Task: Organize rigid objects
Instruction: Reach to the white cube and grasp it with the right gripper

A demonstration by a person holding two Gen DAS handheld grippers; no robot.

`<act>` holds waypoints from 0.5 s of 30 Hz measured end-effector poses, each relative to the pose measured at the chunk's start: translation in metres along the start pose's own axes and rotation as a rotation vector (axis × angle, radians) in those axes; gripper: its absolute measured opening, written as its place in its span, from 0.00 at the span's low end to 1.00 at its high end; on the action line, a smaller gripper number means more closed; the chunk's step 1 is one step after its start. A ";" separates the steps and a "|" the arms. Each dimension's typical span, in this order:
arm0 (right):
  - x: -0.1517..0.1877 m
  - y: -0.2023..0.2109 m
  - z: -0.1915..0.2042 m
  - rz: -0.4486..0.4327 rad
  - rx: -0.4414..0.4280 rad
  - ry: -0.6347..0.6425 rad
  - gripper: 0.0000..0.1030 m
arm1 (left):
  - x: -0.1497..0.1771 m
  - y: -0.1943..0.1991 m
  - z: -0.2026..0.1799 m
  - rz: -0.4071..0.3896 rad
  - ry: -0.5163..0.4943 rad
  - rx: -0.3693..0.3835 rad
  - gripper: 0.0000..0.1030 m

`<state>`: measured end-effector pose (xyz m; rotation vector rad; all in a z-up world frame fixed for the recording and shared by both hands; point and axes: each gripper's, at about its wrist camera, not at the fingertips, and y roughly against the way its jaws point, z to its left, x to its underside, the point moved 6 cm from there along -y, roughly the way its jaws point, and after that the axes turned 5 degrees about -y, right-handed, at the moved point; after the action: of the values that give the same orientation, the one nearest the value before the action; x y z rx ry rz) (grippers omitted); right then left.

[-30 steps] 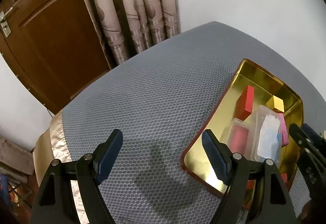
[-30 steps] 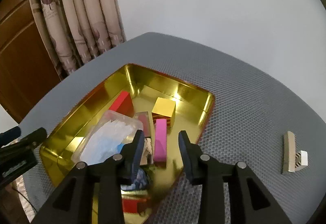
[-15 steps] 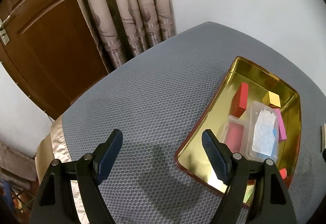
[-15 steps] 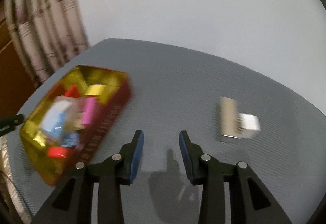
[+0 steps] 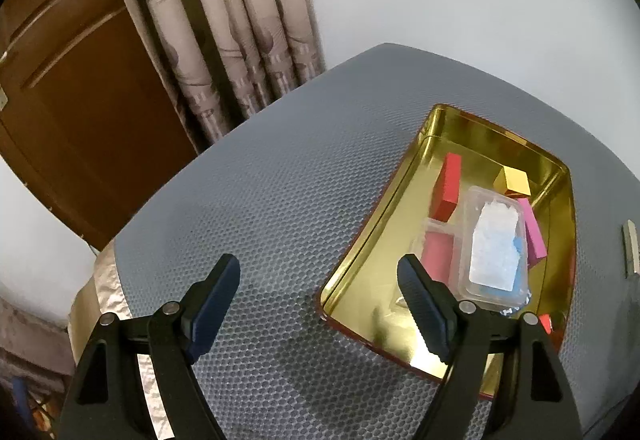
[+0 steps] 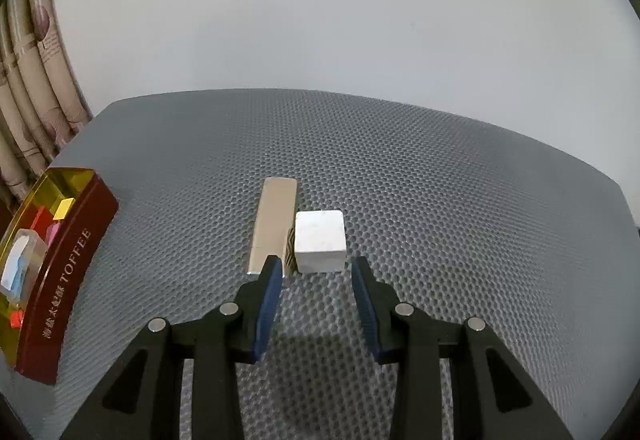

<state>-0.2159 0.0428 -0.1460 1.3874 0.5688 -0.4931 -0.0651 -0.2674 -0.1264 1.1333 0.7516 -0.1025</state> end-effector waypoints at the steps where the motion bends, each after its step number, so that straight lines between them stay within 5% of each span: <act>1: -0.001 -0.004 0.000 0.002 0.000 0.005 0.36 | 0.000 0.001 -0.001 -0.007 -0.006 -0.003 0.76; 15: -0.003 -0.044 -0.009 0.012 -0.025 0.003 0.35 | 0.002 0.007 -0.020 -0.076 -0.075 -0.010 0.76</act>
<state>-0.2464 0.0461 -0.1787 1.3672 0.5677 -0.4729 -0.0705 -0.2466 -0.1261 1.0858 0.7279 -0.2042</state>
